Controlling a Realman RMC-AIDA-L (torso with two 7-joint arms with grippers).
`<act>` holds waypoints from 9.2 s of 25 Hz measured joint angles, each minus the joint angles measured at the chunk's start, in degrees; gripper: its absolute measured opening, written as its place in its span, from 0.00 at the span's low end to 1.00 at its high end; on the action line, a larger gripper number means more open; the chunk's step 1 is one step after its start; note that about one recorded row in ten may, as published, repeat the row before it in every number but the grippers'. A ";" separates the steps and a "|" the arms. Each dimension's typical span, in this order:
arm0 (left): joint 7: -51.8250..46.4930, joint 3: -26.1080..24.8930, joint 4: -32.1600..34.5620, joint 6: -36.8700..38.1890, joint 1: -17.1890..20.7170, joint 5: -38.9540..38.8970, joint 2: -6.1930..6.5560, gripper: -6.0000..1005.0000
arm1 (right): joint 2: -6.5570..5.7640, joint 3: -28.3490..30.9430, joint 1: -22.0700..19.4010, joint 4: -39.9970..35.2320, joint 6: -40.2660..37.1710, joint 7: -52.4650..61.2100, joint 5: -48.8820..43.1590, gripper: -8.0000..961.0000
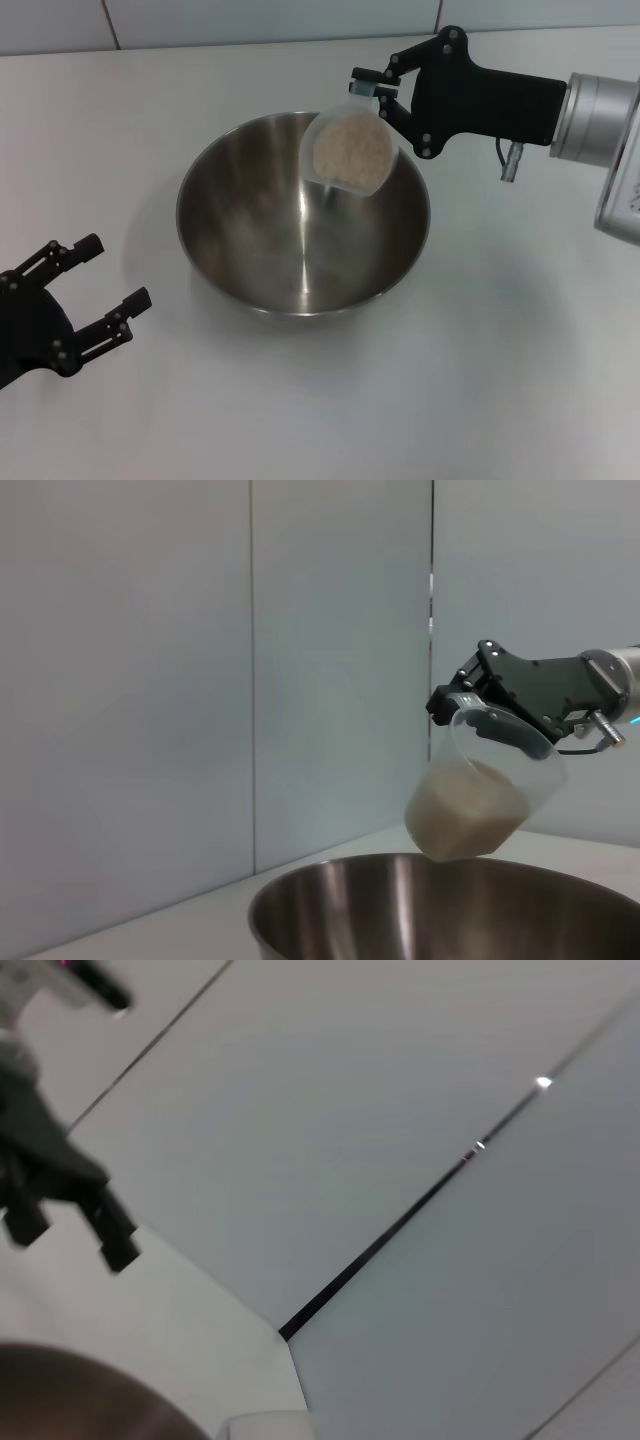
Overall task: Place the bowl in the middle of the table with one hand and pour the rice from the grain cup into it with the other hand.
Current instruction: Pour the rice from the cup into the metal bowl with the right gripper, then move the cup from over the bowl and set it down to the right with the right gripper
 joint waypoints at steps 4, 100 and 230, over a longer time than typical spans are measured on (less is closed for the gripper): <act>-0.02 -1.07 0.03 -0.19 0.07 -0.02 -0.09 0.81 | 0.00 -8.36 -1.46 -3.98 3.20 -6.02 4.84 0.05; -0.75 -0.55 0.09 -0.60 -0.78 1.15 0.18 0.81 | -0.22 -48.45 -11.66 -0.79 18.31 13.88 60.89 0.08; -1.28 -0.73 0.11 6.89 1.21 1.13 0.45 0.81 | -0.71 -41.17 -19.20 20.33 23.02 5.84 76.86 0.48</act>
